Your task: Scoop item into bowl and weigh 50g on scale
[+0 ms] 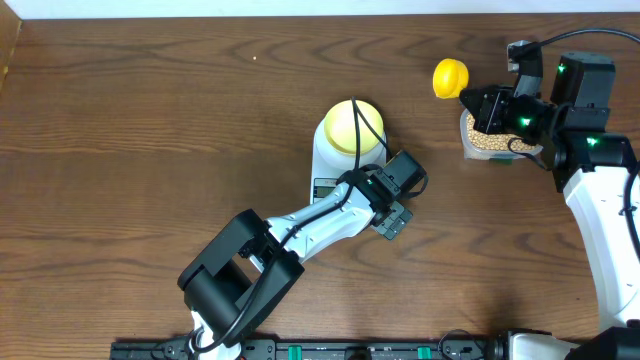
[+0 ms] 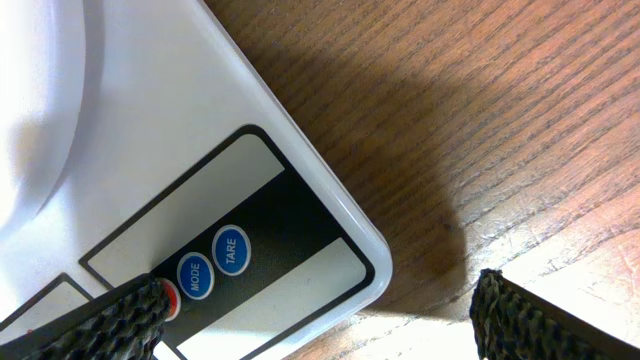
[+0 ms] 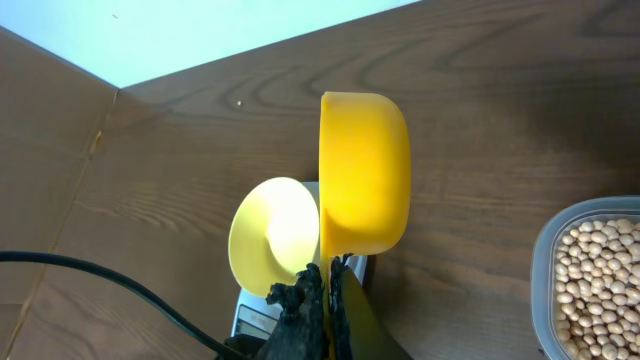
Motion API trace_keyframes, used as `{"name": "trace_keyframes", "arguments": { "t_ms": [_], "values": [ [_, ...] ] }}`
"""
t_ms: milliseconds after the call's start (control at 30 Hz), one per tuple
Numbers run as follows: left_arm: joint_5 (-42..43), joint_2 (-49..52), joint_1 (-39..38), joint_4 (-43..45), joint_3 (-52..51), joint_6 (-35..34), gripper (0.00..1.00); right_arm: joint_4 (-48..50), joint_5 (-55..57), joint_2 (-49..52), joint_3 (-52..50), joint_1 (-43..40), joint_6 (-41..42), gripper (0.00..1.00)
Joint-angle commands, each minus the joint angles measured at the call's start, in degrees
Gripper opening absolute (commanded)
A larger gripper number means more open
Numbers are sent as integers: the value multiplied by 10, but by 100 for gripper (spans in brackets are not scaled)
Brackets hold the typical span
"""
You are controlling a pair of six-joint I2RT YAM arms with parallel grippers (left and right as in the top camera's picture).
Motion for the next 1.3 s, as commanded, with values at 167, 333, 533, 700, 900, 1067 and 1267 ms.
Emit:
{"name": "trace_keyframes", "arguments": {
  "t_ms": [167, 333, 533, 700, 900, 1067, 1267],
  "values": [
    [39, 18, 0, -1, 2, 7, 98, -3, -4, -5, 12, -2, -8, 1],
    [26, -13, 0, -12, 11, 7, 98, -2, -4, -5, 12, -2, -8, 1],
    [26, -123, 0, -21, 11, 7, 98, -2, -4, -5, 12, -2, -8, 1],
    [26, -214, 0, -52, 11, 7, 98, -2, -5, -5, 12, -2, -8, 1],
    [26, -295, 36, -94, 11, 12, 98, -4, -12, -5, 12, -2, -8, 1],
    [26, -348, 136, -136, 11, 18, 97, 5, -12, -5, 12, -2, -8, 1],
    [27, -380, 228, -164, 11, 23, 98, 10, -12, -5, 12, -2, -8, 1]
  ]
}}
